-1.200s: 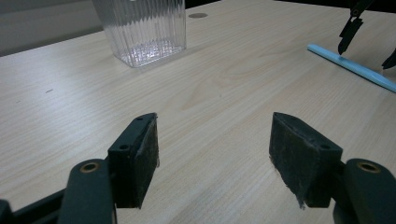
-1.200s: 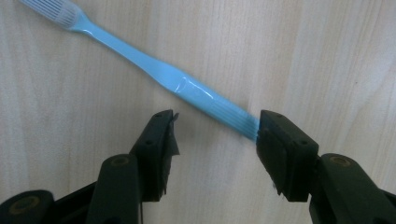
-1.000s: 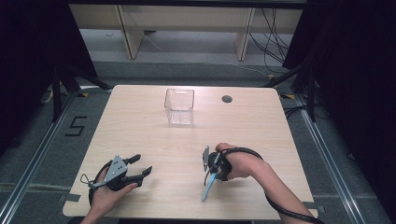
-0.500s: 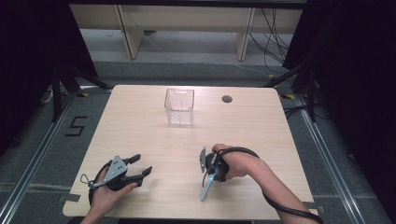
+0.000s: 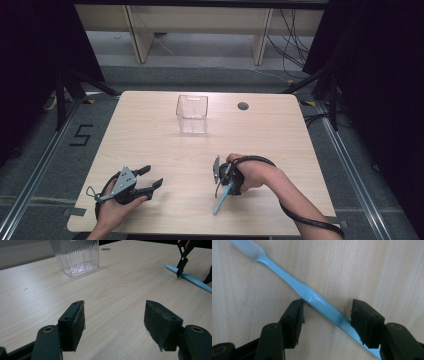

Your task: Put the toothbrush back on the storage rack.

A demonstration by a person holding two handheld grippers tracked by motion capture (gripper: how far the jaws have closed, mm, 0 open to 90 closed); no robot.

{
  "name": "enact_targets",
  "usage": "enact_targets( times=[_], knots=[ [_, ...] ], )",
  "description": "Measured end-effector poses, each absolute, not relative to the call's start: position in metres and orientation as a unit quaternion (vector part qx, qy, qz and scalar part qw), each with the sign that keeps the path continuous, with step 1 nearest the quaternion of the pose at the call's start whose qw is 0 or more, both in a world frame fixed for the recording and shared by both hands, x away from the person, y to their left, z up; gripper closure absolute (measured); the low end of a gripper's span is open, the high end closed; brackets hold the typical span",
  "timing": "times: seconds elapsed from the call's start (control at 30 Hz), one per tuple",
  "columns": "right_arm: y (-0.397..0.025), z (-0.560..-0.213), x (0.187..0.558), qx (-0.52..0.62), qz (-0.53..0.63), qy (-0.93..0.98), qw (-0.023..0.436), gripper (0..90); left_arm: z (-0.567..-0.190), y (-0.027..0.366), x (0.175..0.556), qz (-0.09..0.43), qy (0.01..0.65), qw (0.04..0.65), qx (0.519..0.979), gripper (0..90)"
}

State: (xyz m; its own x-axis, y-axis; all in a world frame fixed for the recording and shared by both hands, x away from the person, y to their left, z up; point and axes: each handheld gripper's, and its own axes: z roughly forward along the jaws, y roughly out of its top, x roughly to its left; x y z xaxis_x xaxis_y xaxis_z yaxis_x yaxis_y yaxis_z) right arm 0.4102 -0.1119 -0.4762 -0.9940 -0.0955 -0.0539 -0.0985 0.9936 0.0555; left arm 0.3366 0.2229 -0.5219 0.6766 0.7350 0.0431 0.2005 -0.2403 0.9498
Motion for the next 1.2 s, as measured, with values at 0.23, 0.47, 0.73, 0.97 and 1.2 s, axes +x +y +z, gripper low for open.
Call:
enact_targets(
  times=[0.23, 0.47, 0.73, 0.97, 1.2],
  knots=[
    [-0.114, -0.474, 0.413, -0.021, 0.011, 1.0, 0.003, 67.6, -0.522, 0.223, 0.337, 0.252, 0.313, 0.532, 0.745, 32.8],
    [-0.117, -0.474, 0.412, 0.002, 0.016, 1.0, 0.005, 78.7, -0.522, 0.223, 0.337, 0.252, 0.313, 0.531, 0.746, 32.8],
    [-0.12, -0.474, 0.411, 0.033, 0.023, 0.999, 0.005, 78.9, -0.522, 0.223, 0.337, 0.251, 0.312, 0.532, 0.746, 32.8],
    [-0.128, -0.47, 0.411, 0.078, 0.049, 0.996, 0.009, 79.0, -0.522, 0.223, 0.336, 0.252, 0.312, 0.532, 0.745, 32.9],
    [-0.14, -0.458, 0.408, 0.123, 0.114, 0.985, 0.029, 79.0, -0.522, 0.223, 0.336, 0.254, 0.312, 0.532, 0.745, 33.0]
  ],
)
